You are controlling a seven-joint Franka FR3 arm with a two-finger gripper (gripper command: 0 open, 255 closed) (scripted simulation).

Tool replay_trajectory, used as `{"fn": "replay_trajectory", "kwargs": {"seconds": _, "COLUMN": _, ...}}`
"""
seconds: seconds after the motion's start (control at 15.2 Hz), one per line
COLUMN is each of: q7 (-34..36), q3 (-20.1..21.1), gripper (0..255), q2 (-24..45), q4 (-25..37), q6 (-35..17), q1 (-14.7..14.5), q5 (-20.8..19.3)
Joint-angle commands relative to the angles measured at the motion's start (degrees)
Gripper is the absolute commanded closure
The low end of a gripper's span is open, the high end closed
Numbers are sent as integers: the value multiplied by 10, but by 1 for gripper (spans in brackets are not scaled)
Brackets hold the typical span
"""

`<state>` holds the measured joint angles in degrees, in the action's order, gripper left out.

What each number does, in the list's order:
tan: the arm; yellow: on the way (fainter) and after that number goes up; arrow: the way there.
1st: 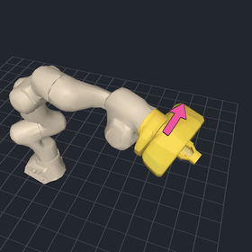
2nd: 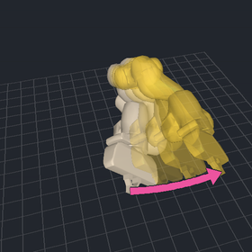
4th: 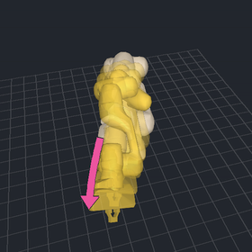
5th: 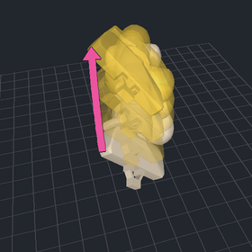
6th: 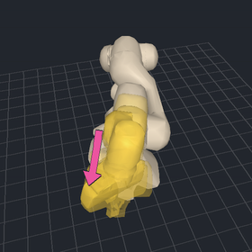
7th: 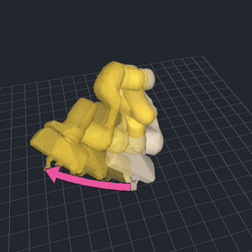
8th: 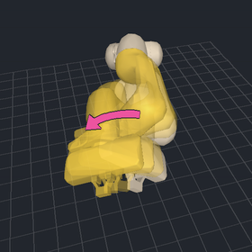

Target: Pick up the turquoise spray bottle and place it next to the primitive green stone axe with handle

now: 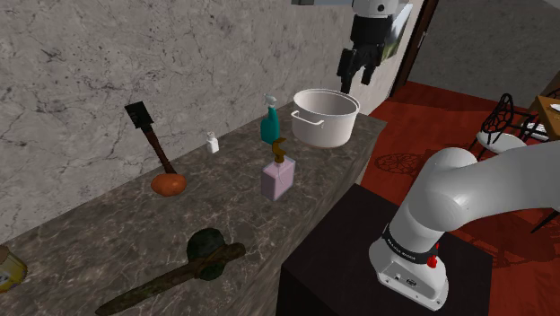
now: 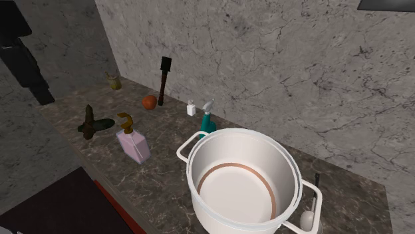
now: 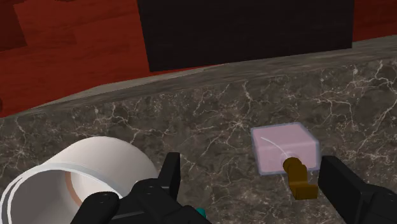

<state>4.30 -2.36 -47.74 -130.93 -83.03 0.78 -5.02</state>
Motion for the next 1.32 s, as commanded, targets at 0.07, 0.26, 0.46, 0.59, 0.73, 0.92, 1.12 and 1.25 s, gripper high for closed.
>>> {"fn": "replay_trajectory", "kwargs": {"seconds": 0.07, "q7": -4, "q3": -5, "gripper": 0, "q2": 18, "q4": 2, "q6": -16, "q1": 0, "q5": -2}}
{"fn": "replay_trajectory", "kwargs": {"seconds": 0.26, "q7": -15, "q3": -20, "gripper": 0, "q2": 73, "q4": 13, "q6": -61, "q1": 0, "q5": -6}}
{"fn": "replay_trajectory", "kwargs": {"seconds": 0.46, "q7": -27, "q3": -34, "gripper": 0, "q2": 131, "q4": 31, "q6": -102, "q1": -1, "q5": -8}}
{"fn": "replay_trajectory", "kwargs": {"seconds": 0.59, "q7": -36, "q3": -43, "gripper": 0, "q2": 172, "q4": 47, "q6": -127, "q1": -2, "q5": -7}}
{"fn": "replay_trajectory", "kwargs": {"seconds": 0.73, "q7": -45, "q3": -52, "gripper": 0, "q2": 213, "q4": 66, "q6": -150, "q1": -2, "q5": -5}}
{"fn": "replay_trajectory", "kwargs": {"seconds": 0.92, "q7": -59, "q3": -64, "gripper": 0, "q2": 277, "q4": 100, "q6": -180, "q1": -4, "q5": 1}}
{"fn": "replay_trajectory", "kwargs": {"seconds": 1.12, "q7": -75, "q3": -75, "gripper": 0, "q2": 342, "q4": 141, "q6": -204, "q1": -4, "q5": 11}}
{"fn": "replay_trajectory", "kwargs": {"seconds": 1.25, "q7": -86, "q3": -82, "gripper": 0, "q2": 386, "q4": 172, "q6": -216, "q1": -4, "q5": 19}}
